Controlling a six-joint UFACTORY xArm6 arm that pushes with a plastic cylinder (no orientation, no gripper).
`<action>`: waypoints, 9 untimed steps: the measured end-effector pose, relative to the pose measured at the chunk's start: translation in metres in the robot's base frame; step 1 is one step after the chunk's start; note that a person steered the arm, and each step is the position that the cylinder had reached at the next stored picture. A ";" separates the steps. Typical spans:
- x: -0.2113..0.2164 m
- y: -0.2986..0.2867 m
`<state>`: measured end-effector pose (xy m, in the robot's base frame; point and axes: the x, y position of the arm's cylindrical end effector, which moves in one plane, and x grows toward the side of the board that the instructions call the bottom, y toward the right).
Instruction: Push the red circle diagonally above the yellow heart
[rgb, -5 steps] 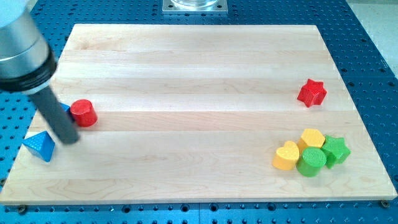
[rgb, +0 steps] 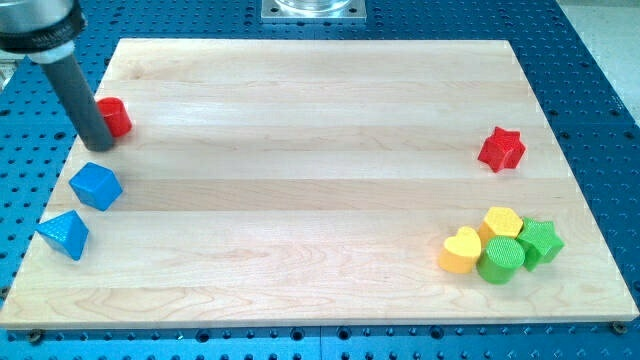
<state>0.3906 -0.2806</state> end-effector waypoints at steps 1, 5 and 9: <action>-0.030 -0.007; -0.024 0.244; 0.023 0.348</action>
<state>0.4138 0.0675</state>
